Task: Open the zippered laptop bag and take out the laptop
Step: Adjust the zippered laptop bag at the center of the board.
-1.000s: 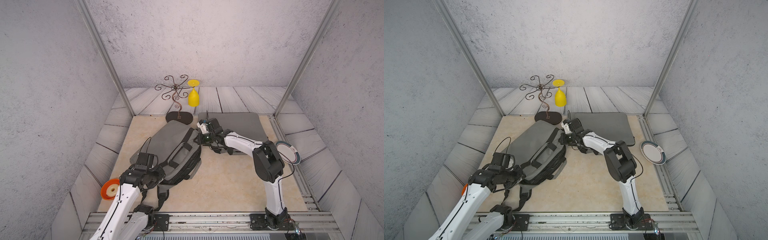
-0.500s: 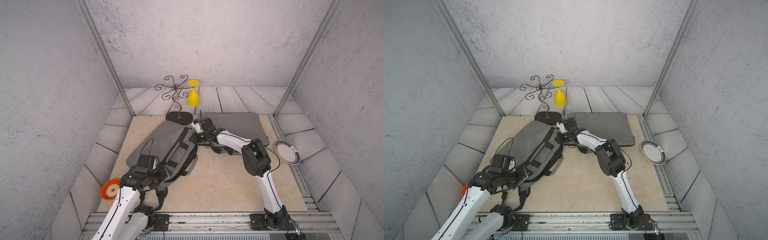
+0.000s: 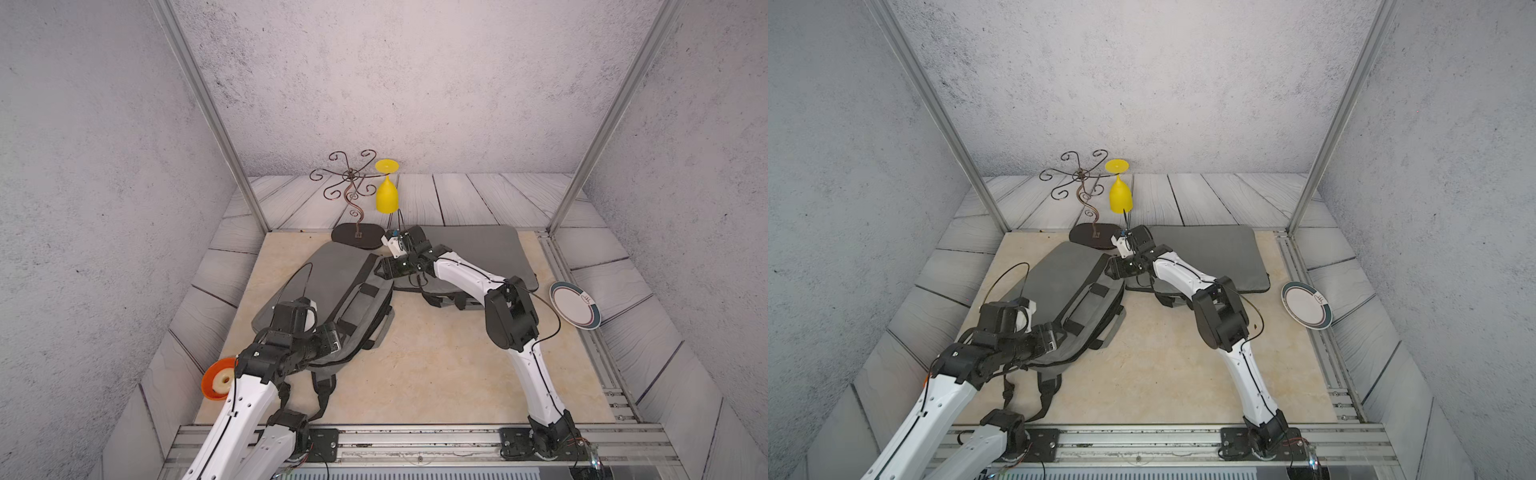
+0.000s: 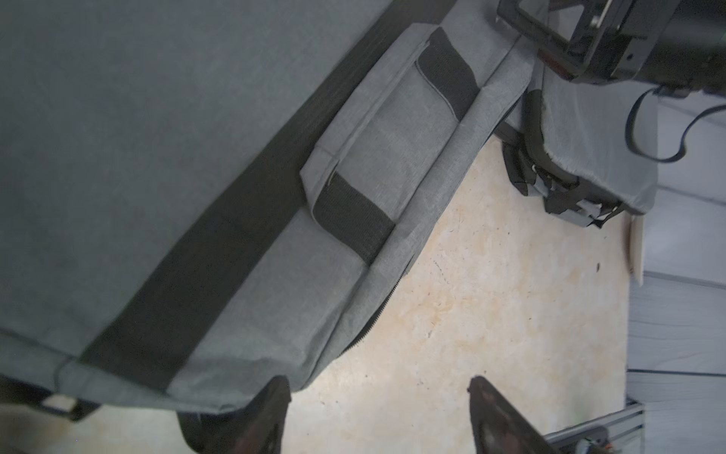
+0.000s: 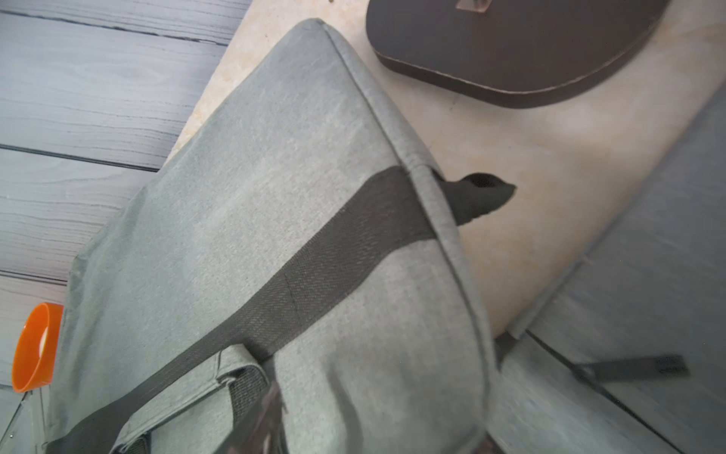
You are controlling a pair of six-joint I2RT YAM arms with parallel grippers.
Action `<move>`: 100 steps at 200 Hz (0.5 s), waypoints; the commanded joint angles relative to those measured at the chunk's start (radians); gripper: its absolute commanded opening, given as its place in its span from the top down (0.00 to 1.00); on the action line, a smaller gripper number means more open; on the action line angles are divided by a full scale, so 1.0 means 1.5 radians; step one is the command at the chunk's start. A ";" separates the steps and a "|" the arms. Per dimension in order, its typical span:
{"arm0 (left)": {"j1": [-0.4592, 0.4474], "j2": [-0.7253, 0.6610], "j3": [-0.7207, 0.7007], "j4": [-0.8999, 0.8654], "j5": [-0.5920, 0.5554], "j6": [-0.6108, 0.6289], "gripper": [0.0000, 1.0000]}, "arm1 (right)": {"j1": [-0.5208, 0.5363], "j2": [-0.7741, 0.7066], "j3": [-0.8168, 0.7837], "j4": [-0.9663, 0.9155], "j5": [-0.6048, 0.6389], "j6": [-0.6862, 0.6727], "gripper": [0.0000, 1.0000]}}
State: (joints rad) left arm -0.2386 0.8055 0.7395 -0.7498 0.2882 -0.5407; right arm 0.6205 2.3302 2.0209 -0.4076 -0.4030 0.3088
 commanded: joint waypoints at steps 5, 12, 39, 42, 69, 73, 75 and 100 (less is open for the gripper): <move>-0.012 0.056 0.036 0.070 -0.032 0.153 0.25 | -0.023 -0.050 -0.014 -0.051 0.014 -0.031 0.32; -0.015 0.074 0.039 0.088 -0.031 0.170 0.25 | -0.029 -0.071 -0.035 -0.048 0.014 -0.034 0.31; -0.034 0.143 0.044 0.155 -0.026 0.205 0.24 | -0.047 -0.163 -0.139 -0.032 0.013 -0.040 0.27; -0.039 0.152 0.045 0.158 -0.027 0.210 0.24 | -0.051 -0.173 -0.151 -0.030 0.012 -0.038 0.27; -0.106 0.223 0.064 0.186 -0.069 0.272 0.23 | -0.073 -0.268 -0.264 -0.009 0.002 -0.027 0.25; -0.114 0.233 0.067 0.187 -0.078 0.281 0.23 | -0.074 -0.285 -0.281 -0.008 0.004 -0.028 0.24; -0.119 0.239 0.069 0.189 -0.081 0.284 0.23 | -0.075 -0.293 -0.288 -0.008 0.006 -0.029 0.24; -0.161 0.300 0.084 0.204 -0.139 0.311 0.23 | -0.088 -0.375 -0.386 0.001 0.011 -0.022 0.22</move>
State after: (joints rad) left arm -0.4328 1.1973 0.8280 -0.4950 0.1814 -0.1661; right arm 0.5014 1.9144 1.5471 -0.4217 -0.3901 0.2722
